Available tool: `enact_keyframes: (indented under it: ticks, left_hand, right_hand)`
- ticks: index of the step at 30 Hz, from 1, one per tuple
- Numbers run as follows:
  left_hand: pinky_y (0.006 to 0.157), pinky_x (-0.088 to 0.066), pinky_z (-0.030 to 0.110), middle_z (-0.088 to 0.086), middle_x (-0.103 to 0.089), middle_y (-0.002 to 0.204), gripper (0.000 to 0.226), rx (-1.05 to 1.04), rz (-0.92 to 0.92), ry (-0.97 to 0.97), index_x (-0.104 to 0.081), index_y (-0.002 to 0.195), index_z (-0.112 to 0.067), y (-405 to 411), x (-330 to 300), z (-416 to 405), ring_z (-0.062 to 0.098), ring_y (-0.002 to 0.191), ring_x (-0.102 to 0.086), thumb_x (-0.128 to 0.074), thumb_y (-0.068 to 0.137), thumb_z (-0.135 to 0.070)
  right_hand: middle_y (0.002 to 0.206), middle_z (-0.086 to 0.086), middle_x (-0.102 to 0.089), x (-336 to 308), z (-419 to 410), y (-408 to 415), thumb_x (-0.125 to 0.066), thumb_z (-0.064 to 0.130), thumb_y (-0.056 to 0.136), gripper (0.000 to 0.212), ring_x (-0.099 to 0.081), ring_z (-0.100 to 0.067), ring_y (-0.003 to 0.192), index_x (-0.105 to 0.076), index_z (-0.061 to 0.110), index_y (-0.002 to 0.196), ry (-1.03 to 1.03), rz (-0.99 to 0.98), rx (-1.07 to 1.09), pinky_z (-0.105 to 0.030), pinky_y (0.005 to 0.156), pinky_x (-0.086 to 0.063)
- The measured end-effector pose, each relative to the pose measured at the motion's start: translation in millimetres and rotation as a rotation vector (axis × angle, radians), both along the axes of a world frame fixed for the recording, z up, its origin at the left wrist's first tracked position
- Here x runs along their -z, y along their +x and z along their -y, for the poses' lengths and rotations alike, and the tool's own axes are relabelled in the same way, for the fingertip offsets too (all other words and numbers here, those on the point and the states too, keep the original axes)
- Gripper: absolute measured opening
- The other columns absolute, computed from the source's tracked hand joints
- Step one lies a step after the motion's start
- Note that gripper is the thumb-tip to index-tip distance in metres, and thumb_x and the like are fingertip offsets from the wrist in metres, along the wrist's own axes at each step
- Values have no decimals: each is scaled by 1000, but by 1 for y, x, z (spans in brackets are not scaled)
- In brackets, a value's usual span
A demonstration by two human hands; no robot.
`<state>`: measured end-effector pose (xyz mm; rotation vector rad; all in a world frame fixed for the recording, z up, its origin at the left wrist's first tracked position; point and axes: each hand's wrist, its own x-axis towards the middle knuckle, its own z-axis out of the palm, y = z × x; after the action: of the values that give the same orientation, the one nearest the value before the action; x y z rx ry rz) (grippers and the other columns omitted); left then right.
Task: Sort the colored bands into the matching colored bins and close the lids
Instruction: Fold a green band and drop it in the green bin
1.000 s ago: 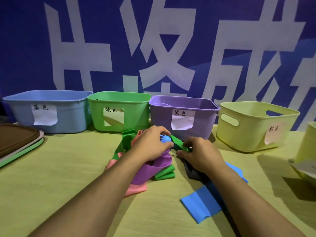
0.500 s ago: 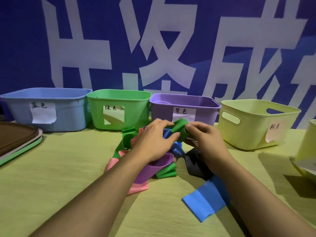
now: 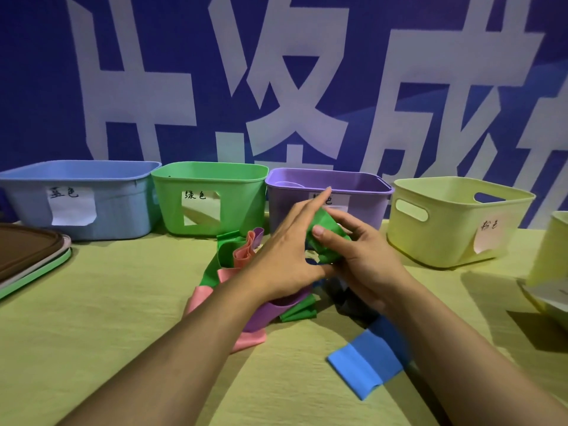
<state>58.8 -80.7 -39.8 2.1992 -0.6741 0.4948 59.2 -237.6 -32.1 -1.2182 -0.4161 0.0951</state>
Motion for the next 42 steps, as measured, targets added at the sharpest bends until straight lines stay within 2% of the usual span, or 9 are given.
enact_keyframes:
  ticks: [3, 7, 12, 19, 23, 27, 31, 36, 42]
  left_hand:
    - [111, -47, 43, -24, -25, 157, 120, 26, 12, 5, -11, 159, -52, 1, 1, -1, 4, 143, -40, -92, 73, -31]
    - [109, -47, 40, -22, -32, 147, 117, 0, -14, -26, -19, 158, -50, 1, 1, -3, 4, 136, -44, -93, 67, -48]
    - [104, -47, 33, -17, -46, 120, 84, -121, 43, -126, -51, 133, -43, 3, -2, -7, 2, 119, -53, -92, 61, -55]
    - [95, -41, 19, -14, -41, 118, 89, -141, 43, -91, -50, 132, -43, 1, -10, -13, -3, 114, -46, -95, 56, -52]
    - [102, -36, 14, -11, -43, 127, 77, -102, 32, -165, -49, 134, -37, -2, -15, -20, 0, 126, -44, -74, 70, -73]
    - [111, -36, 27, -5, -51, 137, 50, -17, 57, -224, -51, 138, -24, -5, -17, -23, 3, 132, -46, -46, 94, -47]
    - [93, -41, 22, -14, -55, 130, 43, -70, -4, -162, -51, 134, -35, -5, -15, -21, -1, 108, -54, -53, 97, -15]
    - [83, -50, 27, -9, -56, 103, 46, -121, 15, -86, -56, 133, -40, -1, -7, -18, 11, 91, -60, -67, 95, -16]
    - [65, -43, 22, -13, -54, 78, 25, -134, 58, -134, -64, 117, -37, 8, -3, -23, 3, 65, -48, -72, 94, -31]
  right_hand:
    - [125, -13, -71, -1, 2, 1, -70, 5, 88, 47, -70, -32, 114, -66, 17, 134, -17, 21, 4, -46, 95, -57]
    - [122, -16, -73, -6, 6, -1, -68, -1, 88, 51, -73, -32, 106, -64, 18, 135, 23, -4, -54, -35, 77, -63]
    - [118, -25, -71, -13, 14, 2, -70, -1, 83, 49, -74, -32, 97, -67, 12, 130, 133, -124, -72, -31, 71, -63]
    - [102, -13, -76, -8, 27, 6, -66, 7, 95, 28, -71, -15, 81, -70, 3, 122, -217, -315, -150, -26, 71, -61]
    - [107, -20, -74, -8, 25, 8, -58, -2, 98, 23, -71, -18, 82, -73, 4, 115, -224, -313, -58, -28, 70, -61]
    - [120, -19, -65, -12, 21, 14, -45, -4, 97, 34, -66, -25, 100, -70, 11, 116, -10, -291, 223, -27, 62, -60]
    - [124, -17, -61, -15, 25, 13, -42, -1, 104, 36, -67, -27, 108, -65, 14, 127, 120, -257, 368, -24, 63, -61]
    - [113, -17, -69, -14, 26, 16, -61, -3, 97, 38, -71, -21, 94, -58, 7, 134, 220, -157, 363, -24, 75, -62]
    - [92, -10, -76, -12, 34, 27, -72, -1, 88, 43, -75, -16, 83, -61, -7, 128, 371, -71, 476, -25, 78, -61]
